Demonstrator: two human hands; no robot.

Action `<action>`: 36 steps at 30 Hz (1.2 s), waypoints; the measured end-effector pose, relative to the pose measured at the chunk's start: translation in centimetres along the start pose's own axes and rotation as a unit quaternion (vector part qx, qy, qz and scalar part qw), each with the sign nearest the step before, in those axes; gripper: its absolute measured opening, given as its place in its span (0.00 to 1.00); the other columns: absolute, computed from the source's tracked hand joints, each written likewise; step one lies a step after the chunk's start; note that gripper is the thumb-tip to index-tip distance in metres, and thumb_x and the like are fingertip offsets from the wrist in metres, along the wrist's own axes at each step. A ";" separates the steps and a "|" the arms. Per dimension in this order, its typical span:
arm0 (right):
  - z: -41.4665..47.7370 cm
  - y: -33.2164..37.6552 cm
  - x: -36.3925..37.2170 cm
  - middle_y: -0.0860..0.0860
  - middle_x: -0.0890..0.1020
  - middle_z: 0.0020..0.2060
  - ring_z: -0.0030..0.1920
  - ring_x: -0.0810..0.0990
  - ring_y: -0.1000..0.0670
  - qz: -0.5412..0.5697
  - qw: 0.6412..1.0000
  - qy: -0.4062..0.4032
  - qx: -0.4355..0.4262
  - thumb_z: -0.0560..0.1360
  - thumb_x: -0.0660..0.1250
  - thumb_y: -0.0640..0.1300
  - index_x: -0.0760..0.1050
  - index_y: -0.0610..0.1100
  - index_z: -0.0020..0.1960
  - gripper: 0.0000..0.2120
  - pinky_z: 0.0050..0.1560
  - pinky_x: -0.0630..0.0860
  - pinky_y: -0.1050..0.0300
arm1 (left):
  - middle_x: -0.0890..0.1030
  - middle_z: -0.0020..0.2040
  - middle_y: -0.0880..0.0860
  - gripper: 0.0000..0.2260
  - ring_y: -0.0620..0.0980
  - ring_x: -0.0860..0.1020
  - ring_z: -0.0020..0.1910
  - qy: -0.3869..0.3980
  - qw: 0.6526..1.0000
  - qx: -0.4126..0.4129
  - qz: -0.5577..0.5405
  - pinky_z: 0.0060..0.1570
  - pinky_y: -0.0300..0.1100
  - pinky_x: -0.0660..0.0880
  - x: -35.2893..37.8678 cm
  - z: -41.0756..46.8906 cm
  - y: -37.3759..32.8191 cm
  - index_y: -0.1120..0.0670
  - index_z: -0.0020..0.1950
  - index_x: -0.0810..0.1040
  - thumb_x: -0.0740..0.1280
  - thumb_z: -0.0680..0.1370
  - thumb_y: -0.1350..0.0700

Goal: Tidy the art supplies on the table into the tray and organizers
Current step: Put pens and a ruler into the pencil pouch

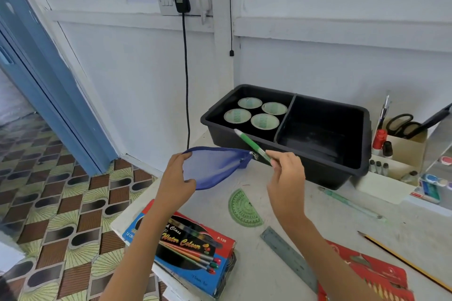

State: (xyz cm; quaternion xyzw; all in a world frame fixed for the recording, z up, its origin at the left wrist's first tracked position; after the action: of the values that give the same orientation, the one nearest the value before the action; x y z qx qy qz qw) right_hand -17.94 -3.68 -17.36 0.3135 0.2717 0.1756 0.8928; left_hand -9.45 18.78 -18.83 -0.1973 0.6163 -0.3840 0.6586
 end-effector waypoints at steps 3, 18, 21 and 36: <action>0.1 1.6 1.6 0.49 0.78 0.39 0.43 0.71 0.50 -0.102 0.983 0.061 -0.143 0.64 0.61 0.26 0.80 0.42 0.49 0.20 0.42 0.59 0.60 | 0.67 0.65 0.52 0.26 0.44 0.66 0.58 0.005 1.000 0.006 -0.023 0.53 0.31 0.62 1.0 -0.2 -1.1 0.57 0.70 0.65 0.63 0.72 0.70; -7.0 -2.4 4.8 0.50 0.68 0.58 0.60 0.67 0.49 -0.146 0.904 0.362 0.174 0.66 0.75 0.58 0.64 0.49 0.63 0.32 0.57 0.70 0.59 | 0.67 0.65 0.58 0.26 0.45 0.65 0.59 -0.035 0.999 0.008 -0.023 0.56 0.36 0.65 0.4 -1.5 -1.2 0.60 0.71 0.63 0.65 0.73 0.68; -7.2 -2.3 5.5 0.47 0.69 0.60 0.62 0.67 0.48 -0.122 0.890 0.369 0.237 0.64 0.77 0.55 0.63 0.48 0.64 0.35 0.59 0.70 0.57 | 0.67 0.66 0.57 0.26 0.43 0.64 0.58 -0.036 0.999 0.008 -0.021 0.57 0.37 0.66 0.4 -1.8 -1.4 0.59 0.71 0.63 0.65 0.74 0.68; 0.4 2.4 -4.9 0.51 0.82 0.39 0.39 0.80 0.56 0.196 0.960 0.148 0.135 0.72 0.69 0.34 0.75 0.46 0.48 0.10 0.40 0.76 0.67 | 0.67 0.66 0.56 0.26 0.46 0.66 0.61 -0.011 0.998 0.029 -0.045 0.57 0.34 0.64 2.8 -2.6 -3.5 0.58 0.71 0.64 0.65 0.74 0.68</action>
State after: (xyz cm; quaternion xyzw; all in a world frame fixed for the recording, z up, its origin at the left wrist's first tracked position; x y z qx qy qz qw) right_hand -21.91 -4.44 -13.70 0.4486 0.3552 0.3533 0.7401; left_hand -13.02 15.06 -18.53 -0.2100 0.5879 -0.4290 0.6529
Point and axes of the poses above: each hand's wrist, its own z-axis towards the middle knuckle, its own x-axis out of the palm, y = z × x, the point moved 6 cm from there along z, towards the middle knuckle
